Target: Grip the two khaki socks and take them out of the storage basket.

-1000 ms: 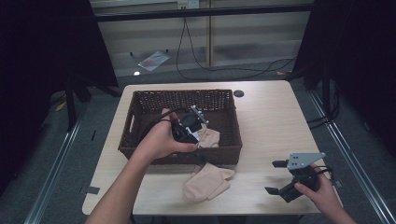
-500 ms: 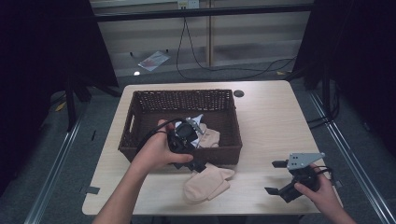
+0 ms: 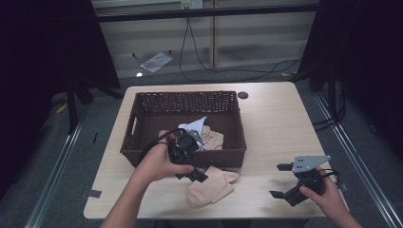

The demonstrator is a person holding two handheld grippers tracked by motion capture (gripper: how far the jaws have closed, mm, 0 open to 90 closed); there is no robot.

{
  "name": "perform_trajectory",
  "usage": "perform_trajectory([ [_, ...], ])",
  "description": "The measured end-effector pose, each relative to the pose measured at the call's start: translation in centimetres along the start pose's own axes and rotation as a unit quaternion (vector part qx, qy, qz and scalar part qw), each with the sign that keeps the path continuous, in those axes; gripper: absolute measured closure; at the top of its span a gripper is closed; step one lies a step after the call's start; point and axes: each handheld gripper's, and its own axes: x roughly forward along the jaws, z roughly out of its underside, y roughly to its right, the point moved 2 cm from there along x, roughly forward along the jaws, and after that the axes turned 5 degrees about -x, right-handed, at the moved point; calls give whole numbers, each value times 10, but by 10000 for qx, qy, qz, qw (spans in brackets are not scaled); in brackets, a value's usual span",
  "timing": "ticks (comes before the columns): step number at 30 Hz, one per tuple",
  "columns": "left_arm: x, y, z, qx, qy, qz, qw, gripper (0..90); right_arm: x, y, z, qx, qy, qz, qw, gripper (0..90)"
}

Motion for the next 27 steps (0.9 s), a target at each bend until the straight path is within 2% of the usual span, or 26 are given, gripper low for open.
perform_trajectory([
  [2,4,0,4,-33,13,4,10000,126,0,0,0,-2,1,0,10000,23],
  [6,8,0,10,36,1,3,10000,123,0,0,0,1,5,-2,10000,23],
  [9,14,0,17,-1,97,31,9999,123,0,0,0,1,-1,1,10000,23],
  [19,27,1,27,58,187,92,9998,122,0,0,0,3,0,-11,10000,23],
  [23,34,-1,32,126,121,79,9998,118,0,0,0,1,-8,-2,10000,23],
  [27,40,-1,36,86,194,65,9998,113,-1,0,0,1,-4,7,10000,23],
])
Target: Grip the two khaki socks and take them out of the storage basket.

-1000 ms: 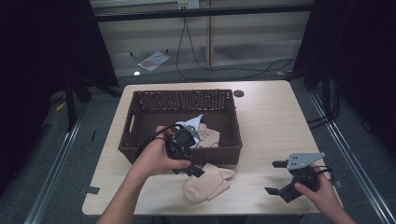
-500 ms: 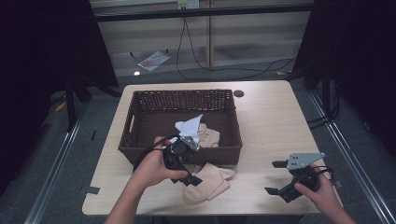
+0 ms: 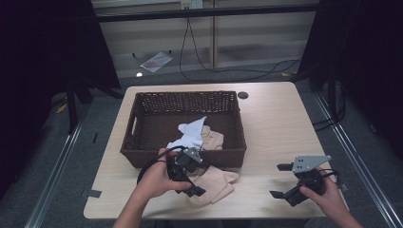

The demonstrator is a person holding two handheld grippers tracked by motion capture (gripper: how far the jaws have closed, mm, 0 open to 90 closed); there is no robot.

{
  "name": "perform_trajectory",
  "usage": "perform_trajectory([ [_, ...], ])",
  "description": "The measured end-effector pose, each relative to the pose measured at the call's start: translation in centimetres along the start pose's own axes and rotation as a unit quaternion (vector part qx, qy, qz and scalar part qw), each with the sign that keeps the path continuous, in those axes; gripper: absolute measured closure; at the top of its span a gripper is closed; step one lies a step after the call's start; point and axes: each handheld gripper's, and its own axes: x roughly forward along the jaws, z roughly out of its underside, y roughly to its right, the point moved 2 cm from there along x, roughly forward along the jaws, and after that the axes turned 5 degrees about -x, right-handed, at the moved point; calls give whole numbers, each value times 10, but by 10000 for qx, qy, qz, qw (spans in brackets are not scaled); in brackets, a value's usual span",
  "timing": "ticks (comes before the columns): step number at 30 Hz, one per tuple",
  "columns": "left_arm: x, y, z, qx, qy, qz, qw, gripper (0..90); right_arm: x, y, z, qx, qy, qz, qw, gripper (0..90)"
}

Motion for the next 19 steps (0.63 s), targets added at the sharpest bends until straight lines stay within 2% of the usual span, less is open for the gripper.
perform_trajectory([
  [4,9,-1,5,129,-24,-23,9999,110,0,0,0,-24,-12,-11,10000,23],
  [5,11,-2,7,83,-17,-33,10000,110,0,0,0,-26,-3,-25,10000,23],
  [12,25,-3,14,121,-157,-63,9998,107,-1,0,0,-19,-1,-21,10000,23],
  [19,36,0,13,200,-198,-36,9996,110,-1,-1,0,-39,9,-42,10000,23],
])
